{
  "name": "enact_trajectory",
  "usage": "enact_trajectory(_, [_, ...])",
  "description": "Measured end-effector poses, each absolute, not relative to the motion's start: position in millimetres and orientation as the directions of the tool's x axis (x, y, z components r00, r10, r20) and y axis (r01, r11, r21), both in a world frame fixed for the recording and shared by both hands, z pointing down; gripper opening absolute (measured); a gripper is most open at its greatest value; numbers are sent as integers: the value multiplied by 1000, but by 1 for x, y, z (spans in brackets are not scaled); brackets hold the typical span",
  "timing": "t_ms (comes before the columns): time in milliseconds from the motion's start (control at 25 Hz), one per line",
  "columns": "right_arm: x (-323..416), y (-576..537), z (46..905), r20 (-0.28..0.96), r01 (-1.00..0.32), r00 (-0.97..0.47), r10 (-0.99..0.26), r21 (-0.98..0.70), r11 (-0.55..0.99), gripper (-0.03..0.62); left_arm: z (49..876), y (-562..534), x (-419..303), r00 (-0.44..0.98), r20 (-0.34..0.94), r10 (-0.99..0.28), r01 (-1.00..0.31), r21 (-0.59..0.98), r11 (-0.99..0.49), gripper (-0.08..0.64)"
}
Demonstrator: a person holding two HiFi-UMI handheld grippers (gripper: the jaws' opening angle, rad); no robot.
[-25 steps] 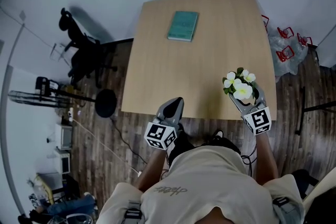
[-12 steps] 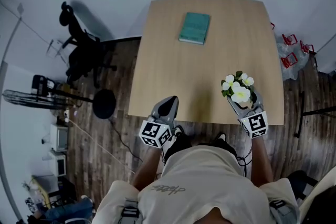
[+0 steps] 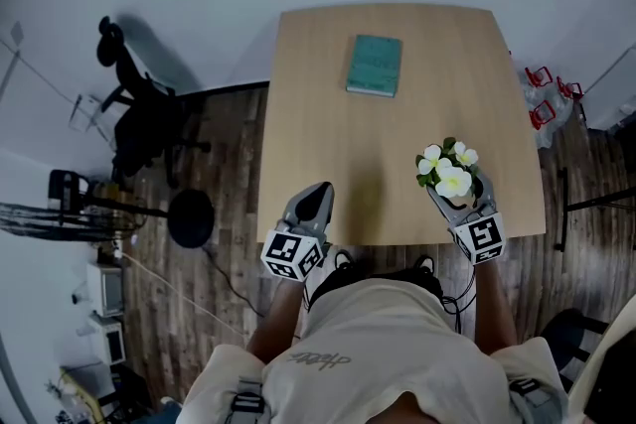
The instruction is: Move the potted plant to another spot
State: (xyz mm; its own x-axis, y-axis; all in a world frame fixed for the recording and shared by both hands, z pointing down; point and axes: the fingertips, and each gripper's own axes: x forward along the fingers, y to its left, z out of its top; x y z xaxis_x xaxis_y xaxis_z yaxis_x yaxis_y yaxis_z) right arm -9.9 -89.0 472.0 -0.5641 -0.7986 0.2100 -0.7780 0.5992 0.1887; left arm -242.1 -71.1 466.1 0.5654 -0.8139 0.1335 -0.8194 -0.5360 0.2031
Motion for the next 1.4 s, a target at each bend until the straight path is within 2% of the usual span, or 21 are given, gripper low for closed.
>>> enact_trajectory(400, [-69,-74,475,195,-825,-521,-831,133,549,345,491,-71,-286,653,177,-737,-756,222,-616,18])
enact_trajectory(720, [-75,-76,484,248,-817,-523,-816,127,562,345,502,-86,-283,662,190,-725,-746,260,-613,18])
enact_trajectory(1400, [-69,-164,510,204,-750,-633,-747,77,656,345,475,-159,-283,524,237,-818,-851,170,-496,18])
